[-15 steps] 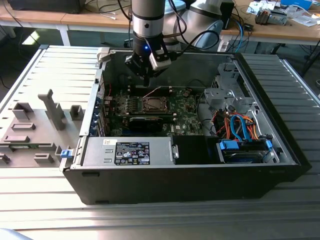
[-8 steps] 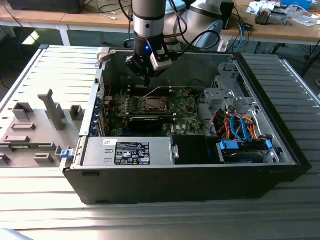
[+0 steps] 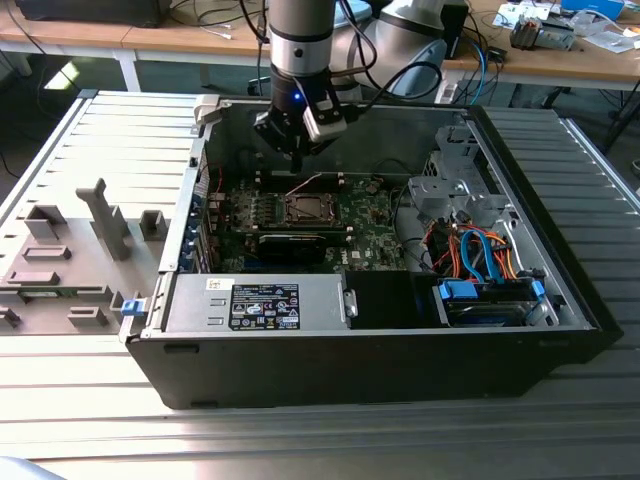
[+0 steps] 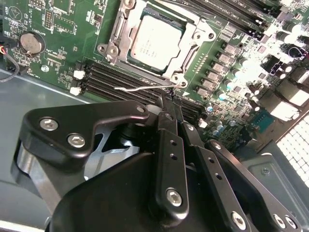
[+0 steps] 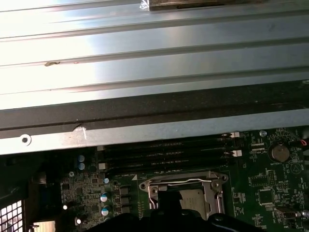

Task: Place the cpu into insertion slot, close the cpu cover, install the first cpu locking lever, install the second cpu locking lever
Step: 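Install the first cpu locking lever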

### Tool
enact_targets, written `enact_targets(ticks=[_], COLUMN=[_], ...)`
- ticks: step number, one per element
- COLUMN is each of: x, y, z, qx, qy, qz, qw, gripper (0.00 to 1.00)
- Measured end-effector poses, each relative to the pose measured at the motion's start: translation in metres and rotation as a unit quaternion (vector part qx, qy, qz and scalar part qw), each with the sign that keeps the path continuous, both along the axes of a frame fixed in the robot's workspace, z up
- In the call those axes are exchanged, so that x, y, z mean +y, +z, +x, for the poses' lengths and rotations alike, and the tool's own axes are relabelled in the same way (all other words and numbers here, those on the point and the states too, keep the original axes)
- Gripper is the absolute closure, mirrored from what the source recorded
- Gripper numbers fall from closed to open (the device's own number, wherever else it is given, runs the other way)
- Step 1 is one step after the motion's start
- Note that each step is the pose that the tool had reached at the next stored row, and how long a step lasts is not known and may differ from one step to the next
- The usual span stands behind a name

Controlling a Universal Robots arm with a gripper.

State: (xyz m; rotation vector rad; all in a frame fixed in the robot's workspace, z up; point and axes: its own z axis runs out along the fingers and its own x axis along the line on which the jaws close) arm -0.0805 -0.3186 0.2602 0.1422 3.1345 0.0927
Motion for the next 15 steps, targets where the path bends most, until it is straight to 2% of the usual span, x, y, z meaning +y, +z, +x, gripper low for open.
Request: enact_targets(ticks=[15], x=[0.0], y=[-0.0015], z=[0.0044], qx=[0.0], qy=[0.0], qz=[0.0001], qw=[1.0], gripper=[0.89])
